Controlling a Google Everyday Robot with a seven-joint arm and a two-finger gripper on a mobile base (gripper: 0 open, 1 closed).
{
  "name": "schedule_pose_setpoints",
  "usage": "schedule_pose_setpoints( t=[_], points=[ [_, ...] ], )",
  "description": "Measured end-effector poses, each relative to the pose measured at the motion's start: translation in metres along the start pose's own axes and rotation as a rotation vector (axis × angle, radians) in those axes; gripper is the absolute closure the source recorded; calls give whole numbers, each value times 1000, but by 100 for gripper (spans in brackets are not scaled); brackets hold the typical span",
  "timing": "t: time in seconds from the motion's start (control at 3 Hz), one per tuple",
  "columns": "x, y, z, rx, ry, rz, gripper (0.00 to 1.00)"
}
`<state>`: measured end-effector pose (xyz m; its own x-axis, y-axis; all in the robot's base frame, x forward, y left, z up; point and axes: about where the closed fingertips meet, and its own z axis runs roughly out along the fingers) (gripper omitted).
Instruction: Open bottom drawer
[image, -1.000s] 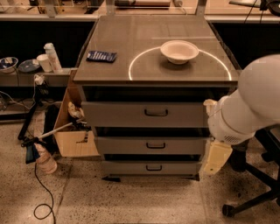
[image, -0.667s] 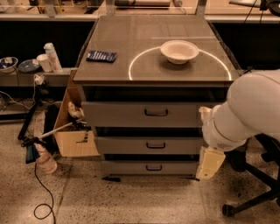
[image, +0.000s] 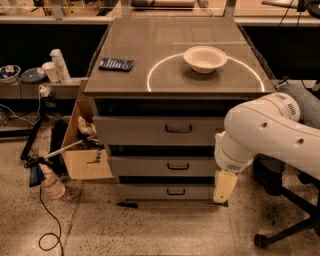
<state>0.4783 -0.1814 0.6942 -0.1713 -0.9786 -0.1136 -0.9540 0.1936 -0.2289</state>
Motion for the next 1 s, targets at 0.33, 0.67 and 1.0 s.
schedule_pose_setpoints(
  t=[0.33,0.67,1.0],
  points=[
    [0,4,4,0,-11,-3,0],
    [2,16,25,-25,-9,-5,0],
    [7,30,60,-73,15,3,0]
  ],
)
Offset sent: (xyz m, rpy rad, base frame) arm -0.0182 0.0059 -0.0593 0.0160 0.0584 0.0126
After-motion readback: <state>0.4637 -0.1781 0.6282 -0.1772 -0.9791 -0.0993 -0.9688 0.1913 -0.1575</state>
